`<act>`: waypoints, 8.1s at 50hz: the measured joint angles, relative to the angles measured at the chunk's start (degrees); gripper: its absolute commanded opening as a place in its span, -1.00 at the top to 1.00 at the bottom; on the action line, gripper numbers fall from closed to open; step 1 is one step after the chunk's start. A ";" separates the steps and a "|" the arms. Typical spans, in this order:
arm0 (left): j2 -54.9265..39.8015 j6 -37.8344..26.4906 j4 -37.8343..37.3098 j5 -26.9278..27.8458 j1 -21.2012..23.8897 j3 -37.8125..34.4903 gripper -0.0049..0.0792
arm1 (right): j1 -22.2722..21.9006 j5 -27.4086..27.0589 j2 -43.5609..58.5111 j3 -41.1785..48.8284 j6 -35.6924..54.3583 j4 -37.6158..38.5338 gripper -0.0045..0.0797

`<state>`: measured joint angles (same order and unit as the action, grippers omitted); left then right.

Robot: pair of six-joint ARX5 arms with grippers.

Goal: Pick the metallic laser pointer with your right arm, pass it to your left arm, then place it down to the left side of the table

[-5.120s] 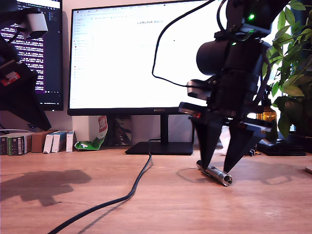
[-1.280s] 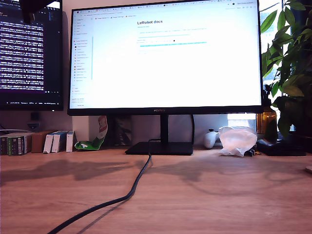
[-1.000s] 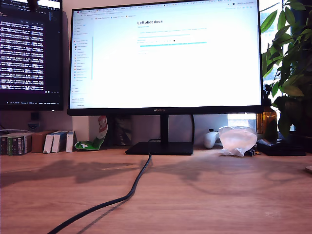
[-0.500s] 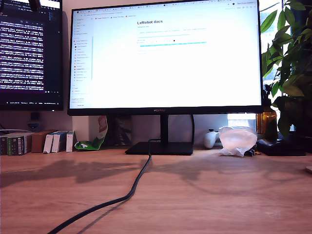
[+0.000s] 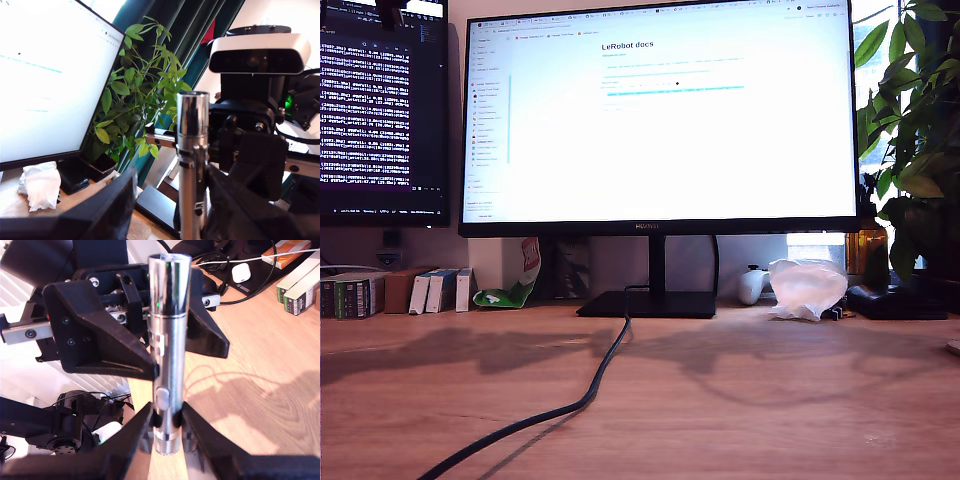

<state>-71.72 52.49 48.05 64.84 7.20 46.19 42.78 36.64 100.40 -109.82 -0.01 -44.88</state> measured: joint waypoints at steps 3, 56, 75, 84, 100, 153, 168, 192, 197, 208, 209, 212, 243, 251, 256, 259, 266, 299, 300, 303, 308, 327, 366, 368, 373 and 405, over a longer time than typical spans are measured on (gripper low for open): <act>0.00 0.00 0.00 -0.09 0.66 0.02 -0.07 | 0.35 -0.04 0.00 0.00 -0.02 0.28 0.92; 0.00 -6.86 -5.81 -3.19 3.30 2.91 0.93 | 2.27 -6.23 0.00 -0.02 0.07 0.74 0.13; 0.00 -29.42 -23.12 -4.09 -2.75 2.97 0.93 | -4.02 -6.21 0.00 -0.24 9.90 -11.85 0.17; -0.02 -43.41 -39.54 -9.70 -4.35 2.97 0.93 | -8.50 -6.23 0.00 -0.44 17.44 -19.08 0.57; 0.00 -82.18 -65.16 -33.35 -2.51 4.04 0.93 | -12.41 -6.21 0.00 -0.46 20.55 -19.19 0.92; -24.61 -118.75 -100.78 -69.42 5.46 22.86 0.94 | -10.05 0.48 0.00 -0.55 21.35 -18.43 0.92; -30.51 -118.75 -103.84 -68.94 5.53 23.04 0.94 | -10.01 0.48 0.00 -0.55 22.38 -18.62 0.92; -32.87 -118.55 -106.55 -66.97 5.03 23.12 0.94 | -10.01 0.48 0.00 -0.55 22.38 -18.67 0.92; -33.29 -118.51 -105.85 -66.97 5.03 23.21 0.93 | -10.01 0.48 0.00 -0.55 22.38 -18.95 0.92; -33.31 -118.01 -103.08 -66.95 5.09 23.47 0.61 | -10.01 0.48 0.00 -0.55 22.38 -19.02 0.92; -33.31 -118.01 -103.01 -66.97 5.09 23.47 0.61 | -10.01 0.48 0.00 -0.55 22.38 -19.02 0.92; -33.31 -117.98 -102.62 -66.97 5.09 23.47 0.62 | -10.01 0.48 0.00 -0.55 22.38 -18.99 0.92; -33.31 -117.44 -101.74 -67.60 5.09 23.50 0.47 | -10.01 0.48 0.00 -0.55 22.38 -19.04 0.92; -33.31 -117.42 -101.74 -68.65 5.09 23.50 0.47 | -10.01 0.48 0.00 -0.55 22.38 -19.04 0.92; -33.31 -117.15 -101.79 -69.64 5.09 23.50 0.48 | -10.01 0.48 0.00 -0.55 22.38 -19.04 0.92; -33.31 -116.91 -102.25 -69.85 5.11 23.67 0.48 | -10.01 0.48 0.00 -0.55 22.40 -19.04 0.92; -33.07 -115.71 -102.73 -69.81 5.68 25.42 0.48 | -10.49 0.46 0.00 -0.55 22.56 -19.04 0.92; -22.14 -100.65 -93.11 -67.28 6.54 36.61 0.94 | -18.69 -10.27 0.00 -0.55 15.69 -7.15 0.92; -22.14 -100.65 -92.76 -66.42 6.38 37.64 0.94 | -19.12 -12.00 0.00 -0.55 15.69 -5.92 0.92; -22.14 -97.88 -91.76 -63.98 5.73 41.59 0.94 | -20.70 -15.93 0.00 -0.66 14.38 -2.47 0.92; -22.05 -89.61 -89.05 -57.48 4.35 46.75 0.94 | -23.78 -21.27 0.00 -1.25 9.09 3.15 0.92; -21.33 -74.44 -85.18 -37.88 -2.19 48.11 0.94 | -32.20 -30.01 -0.13 -2.36 5.38 9.03 0.92; -13.11 -69.68 -80.98 -26.47 -15.76 48.09 0.94 | -42.38 -35.36 -27.34 10.08 8.04 15.37 0.92; -12.31 -69.31 -80.96 -25.88 -16.72 48.09 0.94 | -43.08 -35.32 -28.68 12.74 8.07 16.17 0.92; -10.23 -69.00 -81.00 -25.44 -18.34 48.00 0.94 | -44.65 -34.73 -31.52 18.75 8.07 18.05 0.92; 10.99 -61.61 -69.96 -26.97 -18.18 23.50 0.94 | -45.75 -33.62 -52.35 49.33 5.84 31.28 0.92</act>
<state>-60.73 -9.13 -21.91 37.87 -10.98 69.69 -2.96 3.03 48.05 -60.49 5.82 -13.61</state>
